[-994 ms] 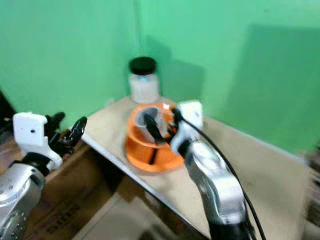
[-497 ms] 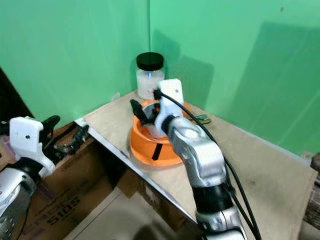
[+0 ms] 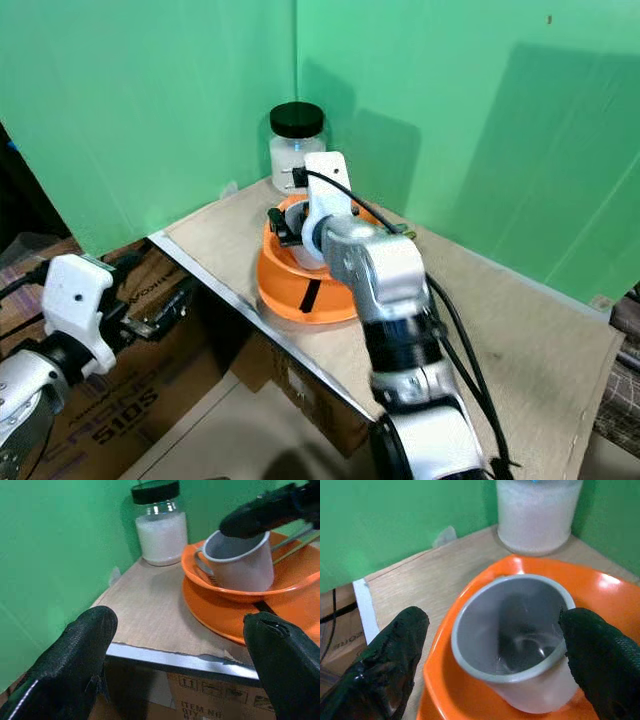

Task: Setting the table

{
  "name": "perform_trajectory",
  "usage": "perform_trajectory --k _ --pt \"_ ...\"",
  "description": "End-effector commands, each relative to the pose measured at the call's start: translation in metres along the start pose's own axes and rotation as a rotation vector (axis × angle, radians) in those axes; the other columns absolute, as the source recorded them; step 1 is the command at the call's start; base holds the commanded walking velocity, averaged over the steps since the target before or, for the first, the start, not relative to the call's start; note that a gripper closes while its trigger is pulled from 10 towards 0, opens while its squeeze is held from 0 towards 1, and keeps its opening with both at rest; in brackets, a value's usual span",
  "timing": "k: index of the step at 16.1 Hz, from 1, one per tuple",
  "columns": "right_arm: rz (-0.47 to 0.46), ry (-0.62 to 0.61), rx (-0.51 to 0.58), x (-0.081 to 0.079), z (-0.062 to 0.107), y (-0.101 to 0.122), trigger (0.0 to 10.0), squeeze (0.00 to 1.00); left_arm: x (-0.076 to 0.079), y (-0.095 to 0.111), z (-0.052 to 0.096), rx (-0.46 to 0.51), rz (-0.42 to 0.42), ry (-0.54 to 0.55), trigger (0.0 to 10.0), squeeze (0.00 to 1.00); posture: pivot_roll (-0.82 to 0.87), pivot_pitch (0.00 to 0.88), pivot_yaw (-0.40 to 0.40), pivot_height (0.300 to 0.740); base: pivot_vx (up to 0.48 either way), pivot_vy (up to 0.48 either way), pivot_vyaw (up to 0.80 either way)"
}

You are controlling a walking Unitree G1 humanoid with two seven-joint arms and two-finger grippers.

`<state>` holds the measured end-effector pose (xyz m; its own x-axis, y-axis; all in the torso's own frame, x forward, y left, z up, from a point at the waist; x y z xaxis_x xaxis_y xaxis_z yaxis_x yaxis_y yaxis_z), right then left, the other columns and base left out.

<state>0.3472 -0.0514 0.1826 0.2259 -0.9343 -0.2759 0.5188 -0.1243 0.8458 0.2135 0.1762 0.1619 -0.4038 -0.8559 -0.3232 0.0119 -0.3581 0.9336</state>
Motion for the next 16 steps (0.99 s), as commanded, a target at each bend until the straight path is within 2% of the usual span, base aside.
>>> perform_trajectory --k 1,2,3,4,7,11,16 --pt "-0.043 -0.025 -0.03 0.003 -0.003 0.0 3.3 0.0 0.003 0.004 0.0 0.015 -0.032 -0.018 10.0 0.04 0.06 0.0 0.028 0.74 0.0 0.0 0.0" --pt "-0.059 -0.031 -0.036 0.004 -0.004 -0.001 2.4 0.0 0.003 0.004 0.0 0.016 -0.034 -0.022 10.0 0.03 0.06 0.0 0.028 0.74 0.0 0.0 0.0" --pt "-0.111 -0.047 -0.052 0.006 -0.006 -0.003 0.0 0.0 0.004 0.005 0.0 0.018 -0.039 -0.03 10.0 0.0 0.06 0.0 0.029 0.74 0.0 0.0 0.0" --pt "-0.153 -0.062 -0.068 0.009 -0.009 -0.005 0.0 0.0 0.005 0.005 0.0 0.019 -0.041 -0.035 10.0 0.0 0.06 0.0 0.029 0.74 0.0 0.0 0.0" --pt "-0.201 -0.083 -0.122 0.018 -0.012 -0.012 0.0 0.0 0.008 0.005 -0.001 0.021 -0.043 -0.084 10.0 0.0 0.06 0.0 0.03 0.74 0.0 0.0 0.0" --pt "-0.203 -0.114 -0.144 0.03 -0.011 -0.016 0.0 0.0 0.01 0.005 0.0 0.022 -0.052 -0.096 10.0 0.0 0.05 0.0 0.03 0.74 0.0 0.0 0.0" --pt "-0.151 -0.066 -0.086 0.029 -0.006 -0.005 0.0 0.0 0.01 0.004 0.001 0.026 -0.062 -0.096 10.0 0.0 0.05 0.0 0.03 0.74 0.0 0.0 0.0"
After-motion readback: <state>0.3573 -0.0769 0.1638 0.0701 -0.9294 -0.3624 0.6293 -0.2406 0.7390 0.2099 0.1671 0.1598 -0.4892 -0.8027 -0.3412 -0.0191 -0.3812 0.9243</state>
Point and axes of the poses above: a point about 5 cm out from each wrist's last joint towards the gripper, its own z axis pointing back from the gripper into the wrist, its own y axis along the axis of the wrist's last joint, x = y × z, the point moved 1 cm from there along -z, pointing out of the wrist towards the gripper, and after that the axes turned 9 degrees about -z, right-handed, at the moved point
